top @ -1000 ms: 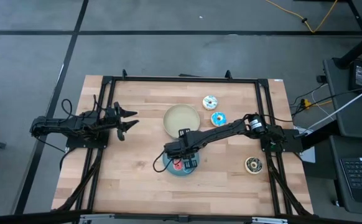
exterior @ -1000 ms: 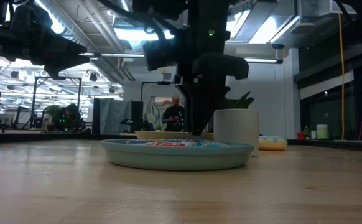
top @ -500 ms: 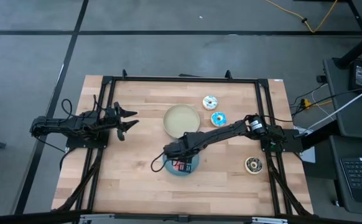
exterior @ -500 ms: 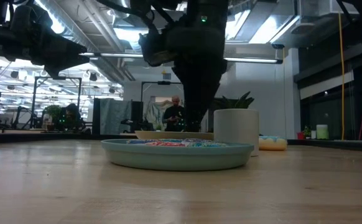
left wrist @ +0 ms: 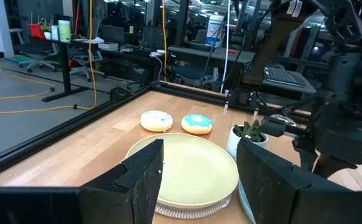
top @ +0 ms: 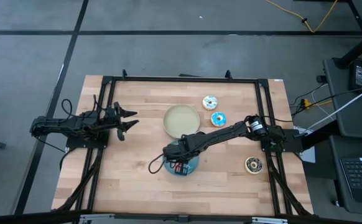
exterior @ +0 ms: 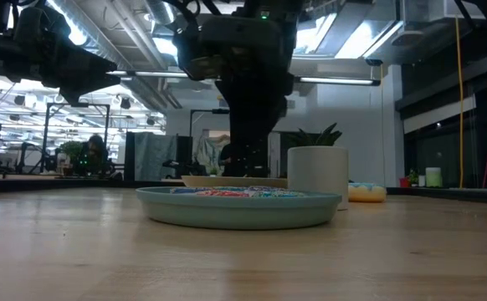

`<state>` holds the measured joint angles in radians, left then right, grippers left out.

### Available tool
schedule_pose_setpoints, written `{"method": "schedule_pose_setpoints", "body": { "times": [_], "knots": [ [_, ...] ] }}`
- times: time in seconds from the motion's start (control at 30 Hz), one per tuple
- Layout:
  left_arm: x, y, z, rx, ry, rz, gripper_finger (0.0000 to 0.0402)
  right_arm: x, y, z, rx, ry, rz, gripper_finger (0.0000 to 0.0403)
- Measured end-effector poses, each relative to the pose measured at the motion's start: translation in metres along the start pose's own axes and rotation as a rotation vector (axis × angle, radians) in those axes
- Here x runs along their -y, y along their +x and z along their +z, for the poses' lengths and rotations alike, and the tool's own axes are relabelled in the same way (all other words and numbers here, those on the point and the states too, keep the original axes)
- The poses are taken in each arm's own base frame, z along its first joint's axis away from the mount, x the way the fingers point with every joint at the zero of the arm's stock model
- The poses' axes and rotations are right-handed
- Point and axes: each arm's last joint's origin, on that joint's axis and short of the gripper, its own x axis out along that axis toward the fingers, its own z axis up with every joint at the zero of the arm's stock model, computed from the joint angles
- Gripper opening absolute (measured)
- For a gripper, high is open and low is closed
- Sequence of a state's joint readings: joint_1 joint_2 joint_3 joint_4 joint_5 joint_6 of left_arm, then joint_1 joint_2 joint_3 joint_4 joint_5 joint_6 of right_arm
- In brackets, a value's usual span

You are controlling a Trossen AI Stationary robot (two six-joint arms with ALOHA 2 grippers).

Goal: Pick & Place donuts
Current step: Adjust the small donuts on the blue plate

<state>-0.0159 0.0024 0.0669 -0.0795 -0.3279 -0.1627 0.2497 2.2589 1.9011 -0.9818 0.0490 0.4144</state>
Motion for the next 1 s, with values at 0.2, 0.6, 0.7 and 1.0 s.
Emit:
{"method": "schedule_pose_setpoints", "body": {
  "times": [0.2,0.6,0.7,1.0],
  "knots": [
    [0.000,0.000,0.000,0.000,0.000,0.000,0.0196,-0.001,0.005,0.001,0.017,0.000,0.007,0.0012],
    [0.000,0.000,0.000,0.001,0.000,0.000,0.0196,-0.003,0.022,0.000,-0.009,-0.008,0.016,0.0011],
    [0.000,0.000,0.000,0.000,0.000,0.000,0.0196,-0.004,0.022,0.000,-0.010,-0.010,0.020,0.0014],
    [0.000,0.000,0.000,0.000,0.000,0.000,0.0196,-0.014,0.024,-0.003,-0.008,-0.028,0.049,0.0012]
  ]
}}
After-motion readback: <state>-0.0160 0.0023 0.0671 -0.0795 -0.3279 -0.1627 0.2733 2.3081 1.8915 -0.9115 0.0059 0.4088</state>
